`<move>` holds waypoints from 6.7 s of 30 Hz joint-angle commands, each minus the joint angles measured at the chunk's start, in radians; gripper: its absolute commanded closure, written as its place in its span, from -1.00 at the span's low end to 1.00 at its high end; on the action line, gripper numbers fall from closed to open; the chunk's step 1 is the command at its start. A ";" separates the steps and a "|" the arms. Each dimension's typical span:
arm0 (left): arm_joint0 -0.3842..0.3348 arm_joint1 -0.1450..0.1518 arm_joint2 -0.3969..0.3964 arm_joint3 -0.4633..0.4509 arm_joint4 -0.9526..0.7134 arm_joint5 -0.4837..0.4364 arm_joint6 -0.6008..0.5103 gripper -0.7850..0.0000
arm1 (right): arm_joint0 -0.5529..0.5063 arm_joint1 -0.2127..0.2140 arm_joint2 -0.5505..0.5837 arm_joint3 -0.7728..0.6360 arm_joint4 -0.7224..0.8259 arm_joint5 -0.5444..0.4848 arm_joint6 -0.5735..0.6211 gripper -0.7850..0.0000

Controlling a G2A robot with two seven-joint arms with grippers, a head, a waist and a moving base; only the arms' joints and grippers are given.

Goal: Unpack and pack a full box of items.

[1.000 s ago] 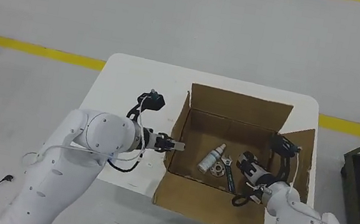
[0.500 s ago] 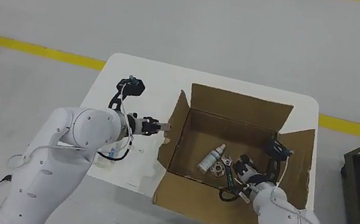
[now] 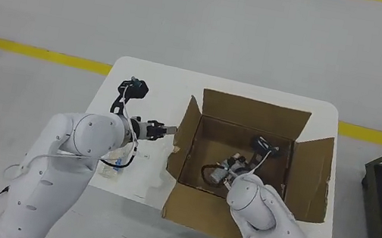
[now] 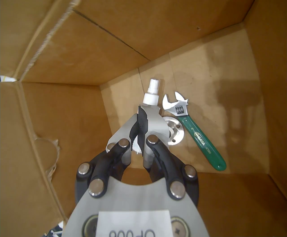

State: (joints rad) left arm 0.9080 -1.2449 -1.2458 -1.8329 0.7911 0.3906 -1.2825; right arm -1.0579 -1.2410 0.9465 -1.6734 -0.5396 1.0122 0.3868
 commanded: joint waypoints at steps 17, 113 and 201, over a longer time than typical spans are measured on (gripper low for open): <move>0.000 0.000 0.000 0.000 0.000 0.000 0.000 -1.00 | 0.087 -0.019 -0.054 0.064 -0.044 -0.020 0.099 1.00; 0.000 0.000 0.000 0.000 0.000 0.000 0.000 -1.00 | -0.068 -0.175 0.140 -0.069 -0.583 -0.305 0.332 1.00; 0.000 0.000 0.000 0.000 0.000 0.000 0.000 -1.00 | -0.757 -0.062 1.120 -0.483 -0.367 -1.087 0.252 1.00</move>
State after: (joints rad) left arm 0.9080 -1.2449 -1.2458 -1.8329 0.7912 0.3906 -1.2825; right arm -1.8089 -1.3045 2.0695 -2.1631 -0.8901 -0.0542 0.6315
